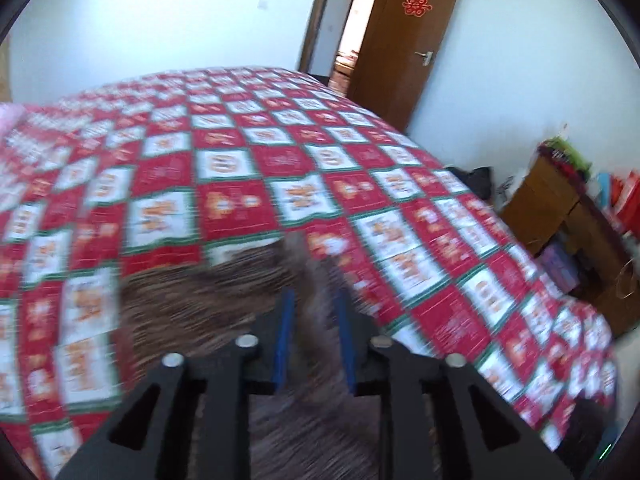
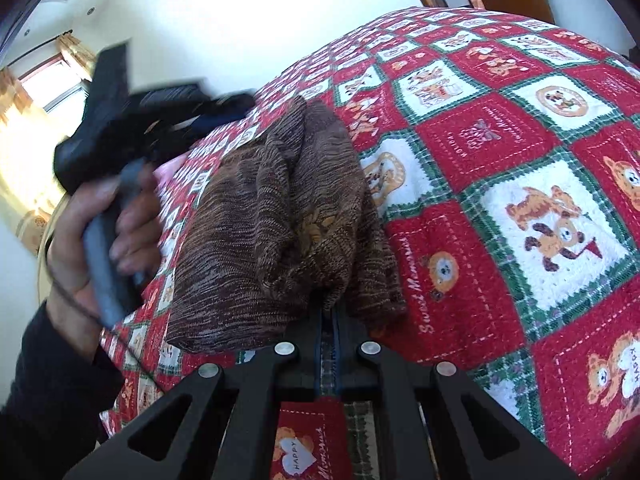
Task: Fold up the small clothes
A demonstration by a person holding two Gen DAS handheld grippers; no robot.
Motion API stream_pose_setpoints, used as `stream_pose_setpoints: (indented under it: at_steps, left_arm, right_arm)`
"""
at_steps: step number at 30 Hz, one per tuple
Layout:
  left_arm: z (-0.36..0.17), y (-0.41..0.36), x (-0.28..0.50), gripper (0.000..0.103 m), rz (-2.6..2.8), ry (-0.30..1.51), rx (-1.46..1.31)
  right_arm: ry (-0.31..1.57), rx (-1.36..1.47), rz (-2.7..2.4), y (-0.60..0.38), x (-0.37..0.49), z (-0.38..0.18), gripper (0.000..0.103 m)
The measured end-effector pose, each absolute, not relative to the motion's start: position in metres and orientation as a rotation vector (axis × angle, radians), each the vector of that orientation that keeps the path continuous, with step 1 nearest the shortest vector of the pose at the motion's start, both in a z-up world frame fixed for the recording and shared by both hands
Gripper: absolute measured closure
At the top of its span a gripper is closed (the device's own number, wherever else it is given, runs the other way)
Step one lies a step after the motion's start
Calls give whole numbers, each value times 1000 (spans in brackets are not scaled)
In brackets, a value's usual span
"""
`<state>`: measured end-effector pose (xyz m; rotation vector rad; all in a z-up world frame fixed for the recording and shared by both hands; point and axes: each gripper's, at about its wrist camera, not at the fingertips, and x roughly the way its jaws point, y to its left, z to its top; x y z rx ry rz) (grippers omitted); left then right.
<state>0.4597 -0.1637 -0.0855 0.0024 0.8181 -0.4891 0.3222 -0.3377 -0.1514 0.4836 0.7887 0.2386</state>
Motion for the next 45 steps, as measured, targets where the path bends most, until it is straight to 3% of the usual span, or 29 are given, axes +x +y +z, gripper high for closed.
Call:
stream_pose_setpoints:
  at_steps: [2, 3, 4, 5, 7, 13, 18, 19, 20, 22, 31, 35, 39, 40, 41, 45]
  left_arm:
    - [-88, -141, 441, 54, -429, 778, 45]
    - [-91, -130, 434, 50, -401, 773, 50]
    - [-94, -119, 427, 48, -396, 768, 44]
    - [-99, -107, 419, 46, -396, 766, 41]
    - [-110, -93, 407, 42, -370, 767, 53]
    - [-145, -90, 401, 38, -371, 807, 35]
    - [-158, -80, 402, 21, -361, 782, -50]
    - [-159, -77, 401, 21, -371, 786, -71]
    - [-160, -73, 402, 17, -383, 788, -94]
    - [-163, -68, 401, 6, -390, 795, -126]
    - [-172, -70, 403, 0, -423, 831, -149]
    - [-174, -67, 402, 0, -424, 830, -167]
    - [-173, -68, 399, 0, -412, 820, -153]
    - [-173, -68, 400, 0, -411, 819, -152]
    - [-174, -67, 400, 0, -411, 818, -152]
    - [-174, -66, 400, 0, -418, 815, -163]
  right_arm:
    - [763, 449, 178, -341, 316, -145, 90]
    - [736, 425, 141, -343, 310, -139, 82]
    - [699, 415, 117, -346, 305, -132, 59]
    - [665, 413, 105, -348, 301, -125, 48]
    - [628, 369, 106, -346, 306, -109, 48]
    - [737, 211, 251, -302, 383, -87, 48]
    - [877, 133, 249, -274, 453, -114, 58]
    - [902, 147, 237, -274, 465, -123, 69]
    - [912, 154, 226, -278, 468, -129, 93]
    - [889, 189, 210, -288, 467, -130, 94]
    - [854, 216, 153, -304, 444, -139, 93]
    - [841, 207, 197, -299, 455, -123, 69]
    - [891, 183, 194, -296, 488, -115, 69]
    - [914, 197, 194, -298, 497, -117, 70]
    - [926, 204, 200, -299, 502, -119, 94]
    - [881, 188, 163, -307, 500, -115, 97]
